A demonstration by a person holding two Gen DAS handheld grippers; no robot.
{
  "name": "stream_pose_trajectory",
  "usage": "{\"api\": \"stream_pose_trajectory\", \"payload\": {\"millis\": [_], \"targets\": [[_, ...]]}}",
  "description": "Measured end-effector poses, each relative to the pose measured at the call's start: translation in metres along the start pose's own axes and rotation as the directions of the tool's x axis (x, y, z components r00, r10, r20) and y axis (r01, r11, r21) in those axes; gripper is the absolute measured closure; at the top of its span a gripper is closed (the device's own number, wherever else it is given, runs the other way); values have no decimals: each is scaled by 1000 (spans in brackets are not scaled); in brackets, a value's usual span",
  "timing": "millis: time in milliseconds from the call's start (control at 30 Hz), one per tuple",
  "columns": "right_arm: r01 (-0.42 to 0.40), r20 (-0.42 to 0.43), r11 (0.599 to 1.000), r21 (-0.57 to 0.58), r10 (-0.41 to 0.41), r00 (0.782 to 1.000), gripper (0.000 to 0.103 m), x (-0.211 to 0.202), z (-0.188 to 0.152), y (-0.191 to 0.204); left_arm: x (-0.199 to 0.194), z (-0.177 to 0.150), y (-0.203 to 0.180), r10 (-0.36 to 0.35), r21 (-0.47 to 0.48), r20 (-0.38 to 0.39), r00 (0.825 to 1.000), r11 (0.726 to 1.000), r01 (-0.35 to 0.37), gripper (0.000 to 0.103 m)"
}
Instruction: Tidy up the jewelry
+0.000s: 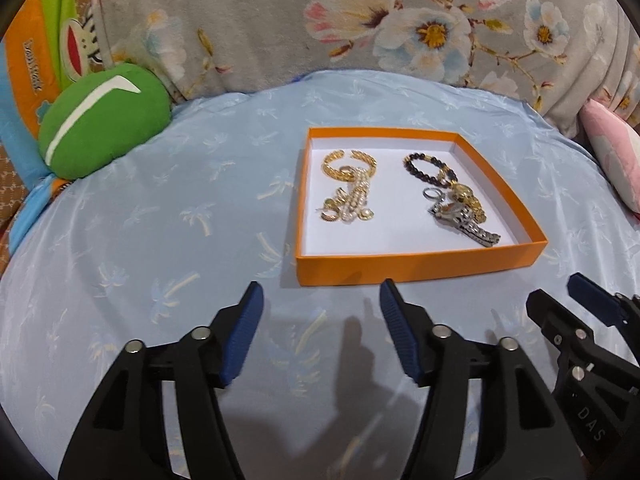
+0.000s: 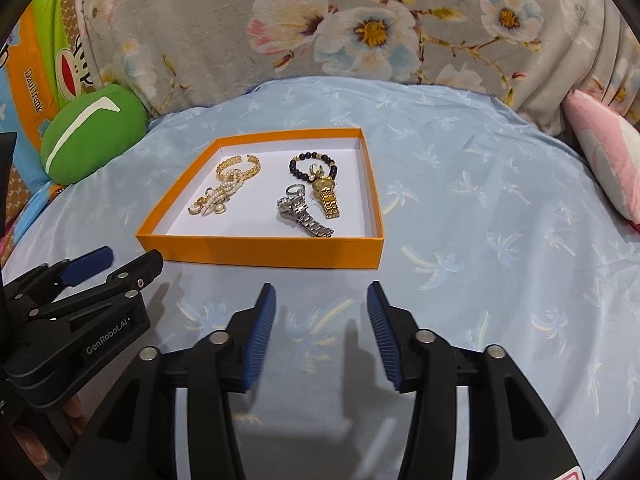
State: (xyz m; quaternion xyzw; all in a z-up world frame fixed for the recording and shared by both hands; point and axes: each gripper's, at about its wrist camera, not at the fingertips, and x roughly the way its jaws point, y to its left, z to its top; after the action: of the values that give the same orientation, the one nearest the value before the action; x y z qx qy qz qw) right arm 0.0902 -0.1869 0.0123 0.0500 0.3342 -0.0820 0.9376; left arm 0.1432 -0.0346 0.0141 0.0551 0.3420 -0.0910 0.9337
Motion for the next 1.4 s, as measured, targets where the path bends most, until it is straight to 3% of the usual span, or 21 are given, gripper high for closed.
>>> {"api": "stream_pose_trajectory", "payload": {"millis": [100, 300, 1400], "targets": [[20, 15, 1000, -6, -20, 1000, 40, -3, 0, 1, -5, -1, -3, 31, 12, 21, 999, 999, -31, 31], [39, 11, 999, 13, -39, 999, 28, -2, -1, -2, -1, -1, -5, 44, 25, 4, 999, 999, -44, 27], [62, -9, 998, 14, -62, 998, 23, 5, -3, -6, -3, -2, -9, 85, 34, 11, 996, 996, -85, 20]]}}
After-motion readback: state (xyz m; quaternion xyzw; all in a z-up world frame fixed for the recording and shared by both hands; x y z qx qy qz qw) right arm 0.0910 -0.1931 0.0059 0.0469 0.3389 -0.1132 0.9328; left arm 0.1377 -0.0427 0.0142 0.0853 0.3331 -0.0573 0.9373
